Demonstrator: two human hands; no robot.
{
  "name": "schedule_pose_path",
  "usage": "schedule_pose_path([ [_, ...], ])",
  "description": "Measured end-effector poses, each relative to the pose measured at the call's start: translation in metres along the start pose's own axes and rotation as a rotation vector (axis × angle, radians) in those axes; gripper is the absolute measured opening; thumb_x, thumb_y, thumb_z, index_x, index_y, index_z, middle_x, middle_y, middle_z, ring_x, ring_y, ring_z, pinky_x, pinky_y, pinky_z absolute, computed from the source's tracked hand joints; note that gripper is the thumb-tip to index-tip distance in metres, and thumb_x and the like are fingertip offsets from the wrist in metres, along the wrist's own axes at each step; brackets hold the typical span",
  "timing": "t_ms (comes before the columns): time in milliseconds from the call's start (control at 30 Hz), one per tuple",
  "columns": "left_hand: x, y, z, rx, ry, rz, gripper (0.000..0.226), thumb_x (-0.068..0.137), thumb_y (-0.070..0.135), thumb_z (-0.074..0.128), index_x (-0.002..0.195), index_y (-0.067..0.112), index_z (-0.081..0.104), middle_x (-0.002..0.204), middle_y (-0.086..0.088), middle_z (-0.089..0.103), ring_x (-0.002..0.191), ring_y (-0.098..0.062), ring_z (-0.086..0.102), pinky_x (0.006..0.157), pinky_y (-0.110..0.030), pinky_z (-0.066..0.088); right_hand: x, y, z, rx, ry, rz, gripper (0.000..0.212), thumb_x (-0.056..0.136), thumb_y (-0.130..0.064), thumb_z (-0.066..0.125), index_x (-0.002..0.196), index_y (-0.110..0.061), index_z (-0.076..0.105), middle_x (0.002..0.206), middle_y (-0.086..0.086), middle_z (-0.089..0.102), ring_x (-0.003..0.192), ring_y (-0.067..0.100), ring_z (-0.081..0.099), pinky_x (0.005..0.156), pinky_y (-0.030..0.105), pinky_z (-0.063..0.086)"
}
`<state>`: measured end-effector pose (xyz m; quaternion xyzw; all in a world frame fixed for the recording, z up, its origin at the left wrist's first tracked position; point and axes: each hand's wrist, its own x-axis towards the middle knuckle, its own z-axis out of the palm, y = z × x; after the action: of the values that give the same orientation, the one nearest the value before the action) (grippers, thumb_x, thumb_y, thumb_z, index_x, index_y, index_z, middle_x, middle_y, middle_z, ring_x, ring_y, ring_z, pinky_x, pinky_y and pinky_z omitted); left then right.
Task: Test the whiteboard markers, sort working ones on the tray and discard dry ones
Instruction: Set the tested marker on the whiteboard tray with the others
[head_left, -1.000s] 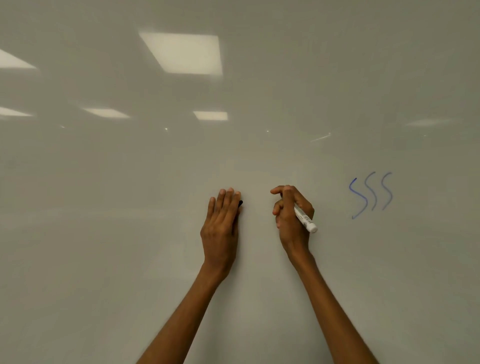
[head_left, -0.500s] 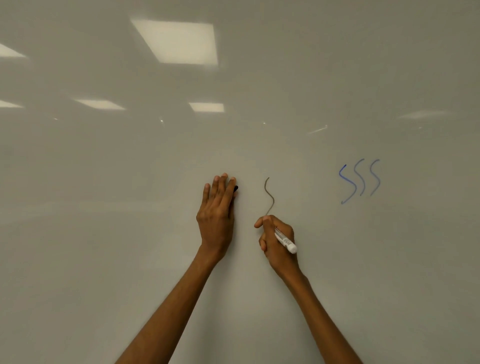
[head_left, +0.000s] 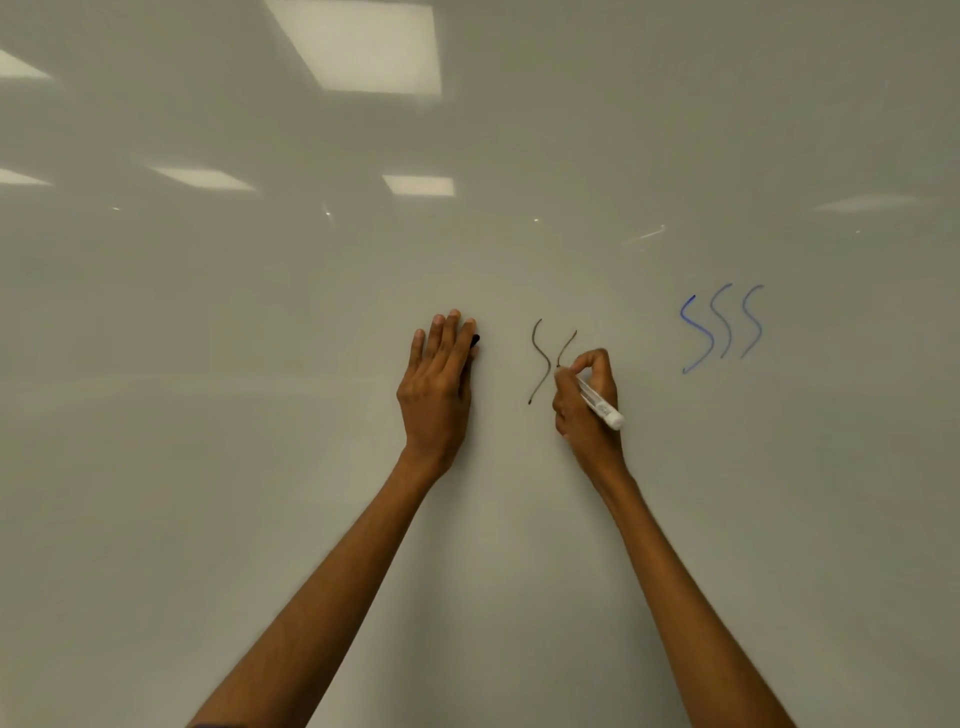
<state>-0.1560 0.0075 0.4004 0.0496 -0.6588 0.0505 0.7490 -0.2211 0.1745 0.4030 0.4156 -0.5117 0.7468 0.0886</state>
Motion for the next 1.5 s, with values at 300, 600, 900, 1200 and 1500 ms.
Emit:
schedule_pose_path([
  [300, -0.001, 0.002, 0.001, 0.008, -0.02, -0.001, 0.034, 0.101, 0.022, 0.049, 0.131, 0.009, 0.057, 0.136, -0.009, 0.054, 0.131, -0.023, 0.047, 0.108, -0.043, 0.04, -0.013, 0.002, -0.01, 0.031, -0.013, 0.062, 0.016, 0.097, -0.009, 0.052, 0.09, -0.013, 0.038, 0.055, -0.005, 0.039, 0.043, 0.006, 0.031, 0.036, 0.018, 0.024],
  [600, -0.001, 0.001, -0.001, 0.012, -0.04, 0.014, 0.035, 0.1, 0.02, 0.051, 0.133, 0.009, 0.055, 0.138, -0.01, 0.053, 0.132, -0.024, 0.046, 0.109, -0.043, 0.04, 0.007, -0.011, -0.015, 0.042, 0.04, 0.002, 0.019, 0.098, -0.011, 0.051, 0.087, -0.016, 0.037, 0.057, 0.001, 0.037, 0.042, 0.006, 0.033, 0.035, 0.018, 0.025],
  [900, -0.008, 0.001, -0.018, -0.124, -0.116, 0.01, 0.033, 0.097, 0.013, 0.057, 0.129, 0.003, 0.058, 0.129, -0.012, 0.06, 0.124, -0.024, 0.054, 0.105, -0.039, 0.045, -0.036, 0.007, -0.017, 0.063, 0.031, 0.053, 0.014, 0.101, -0.026, 0.047, 0.093, -0.016, 0.039, 0.055, 0.003, 0.032, 0.042, 0.01, 0.027, 0.036, 0.021, 0.022],
  [1200, -0.11, 0.012, -0.099, -0.669, -0.508, -0.601, 0.023, 0.09, 0.015, 0.065, 0.112, 0.023, 0.068, 0.111, 0.01, 0.07, 0.072, -0.014, 0.072, 0.062, -0.033, 0.058, -0.112, 0.054, 0.011, 0.15, -0.097, 0.233, 0.02, 0.082, -0.016, 0.063, 0.085, -0.015, 0.043, 0.062, 0.0, 0.039, 0.048, 0.012, 0.033, 0.043, 0.02, 0.028],
  [1500, -0.167, -0.015, -0.134, -0.652, -0.771, -0.821, 0.015, 0.093, 0.017, 0.061, 0.105, 0.017, 0.071, 0.104, 0.005, 0.071, 0.06, -0.023, 0.07, 0.05, -0.037, 0.05, -0.157, 0.099, 0.031, 0.12, -0.165, 0.579, 0.014, 0.08, -0.003, 0.07, 0.092, -0.011, 0.068, 0.077, 0.006, 0.064, 0.067, 0.014, 0.05, 0.048, 0.024, 0.036],
])
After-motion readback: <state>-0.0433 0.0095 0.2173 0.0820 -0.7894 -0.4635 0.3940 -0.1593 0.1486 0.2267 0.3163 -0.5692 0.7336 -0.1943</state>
